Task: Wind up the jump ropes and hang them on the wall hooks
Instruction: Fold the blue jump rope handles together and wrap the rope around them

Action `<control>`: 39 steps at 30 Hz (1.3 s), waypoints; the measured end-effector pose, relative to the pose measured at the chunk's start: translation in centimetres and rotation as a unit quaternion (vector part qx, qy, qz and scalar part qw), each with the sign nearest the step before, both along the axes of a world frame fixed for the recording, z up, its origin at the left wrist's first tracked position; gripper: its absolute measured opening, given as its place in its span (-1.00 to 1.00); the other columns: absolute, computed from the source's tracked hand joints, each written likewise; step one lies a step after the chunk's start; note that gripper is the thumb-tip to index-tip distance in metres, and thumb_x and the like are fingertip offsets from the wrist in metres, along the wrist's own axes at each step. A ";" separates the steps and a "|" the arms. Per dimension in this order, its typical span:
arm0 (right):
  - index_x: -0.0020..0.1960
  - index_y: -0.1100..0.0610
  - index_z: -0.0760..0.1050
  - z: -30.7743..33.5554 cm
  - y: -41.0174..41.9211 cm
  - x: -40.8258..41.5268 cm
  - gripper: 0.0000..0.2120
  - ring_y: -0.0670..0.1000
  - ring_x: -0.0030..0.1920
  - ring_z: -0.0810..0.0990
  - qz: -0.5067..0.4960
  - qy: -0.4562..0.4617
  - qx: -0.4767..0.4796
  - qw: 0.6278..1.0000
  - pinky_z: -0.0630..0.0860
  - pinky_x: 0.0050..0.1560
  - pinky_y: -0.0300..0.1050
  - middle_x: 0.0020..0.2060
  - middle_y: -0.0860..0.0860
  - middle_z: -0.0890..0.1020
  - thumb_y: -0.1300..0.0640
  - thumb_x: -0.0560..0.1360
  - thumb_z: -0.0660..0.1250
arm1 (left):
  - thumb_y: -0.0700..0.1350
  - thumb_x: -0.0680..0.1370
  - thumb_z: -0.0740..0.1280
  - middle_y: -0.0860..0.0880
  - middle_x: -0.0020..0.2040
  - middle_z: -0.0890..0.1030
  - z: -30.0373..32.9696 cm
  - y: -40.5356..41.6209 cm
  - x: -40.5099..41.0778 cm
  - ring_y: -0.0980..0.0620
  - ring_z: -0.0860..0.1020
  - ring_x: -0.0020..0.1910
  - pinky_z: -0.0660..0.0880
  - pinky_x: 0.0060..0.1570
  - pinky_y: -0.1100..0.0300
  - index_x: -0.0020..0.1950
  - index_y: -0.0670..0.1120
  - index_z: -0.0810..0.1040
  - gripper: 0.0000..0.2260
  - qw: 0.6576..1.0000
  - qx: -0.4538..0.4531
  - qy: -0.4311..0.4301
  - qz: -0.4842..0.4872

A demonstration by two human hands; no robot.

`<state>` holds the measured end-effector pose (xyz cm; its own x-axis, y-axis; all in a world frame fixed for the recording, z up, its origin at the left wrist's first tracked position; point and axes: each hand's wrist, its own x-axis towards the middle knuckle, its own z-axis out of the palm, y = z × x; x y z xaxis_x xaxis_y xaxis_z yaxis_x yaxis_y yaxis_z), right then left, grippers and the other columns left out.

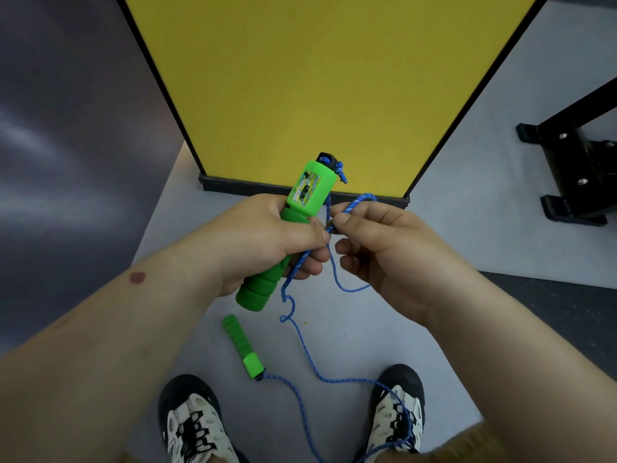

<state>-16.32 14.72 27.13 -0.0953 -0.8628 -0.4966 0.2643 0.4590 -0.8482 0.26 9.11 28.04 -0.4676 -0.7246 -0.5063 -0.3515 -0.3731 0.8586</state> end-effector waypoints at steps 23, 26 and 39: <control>-0.01 0.15 0.66 -0.2 -0.1 -0.1 -0.91 -0.07 -0.30 0.56 -0.002 0.005 0.004 1.000 0.53 -0.23 -0.18 -0.19 0.03 0.63 0.15 0.55 0.42 | -0.19 0.57 0.42 -0.13 -0.19 0.71 -0.2 0.0 0.0 -0.02 0.68 -0.24 0.68 -0.03 -0.01 0.03 -0.21 0.58 -0.90 1.000 0.007 0.003 -0.002; -0.01 0.14 0.66 -0.1 -0.2 -0.5 -0.93 -0.06 -0.30 0.56 -0.043 0.008 -0.003 0.999 0.52 -0.24 -0.19 -0.21 0.02 0.64 0.16 0.55 0.42 | -0.19 0.57 0.41 -0.13 -0.19 0.71 -0.2 0.0 0.1 -0.03 0.67 -0.24 0.67 -0.03 -0.03 0.03 -0.20 0.57 -0.90 1.000 0.008 0.004 -0.003; 0.00 0.14 0.61 0.1 -0.5 -1.2 -0.89 -0.07 -0.30 0.57 -0.092 -0.012 -0.002 0.996 0.55 -0.21 -0.17 -0.22 -0.02 0.66 0.10 0.55 0.43 | -0.19 0.57 0.42 -0.14 -0.19 0.71 -0.1 0.0 -0.1 -0.04 0.67 -0.24 0.66 -0.03 -0.01 -0.01 -0.21 0.58 -0.91 1.000 0.007 0.002 -0.007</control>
<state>-17.52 14.20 27.19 -0.2399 -0.8337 -0.4974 0.3647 0.3975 -0.8420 0.20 9.13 27.94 -0.4797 -0.7111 -0.5140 -0.3525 -0.3803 0.8550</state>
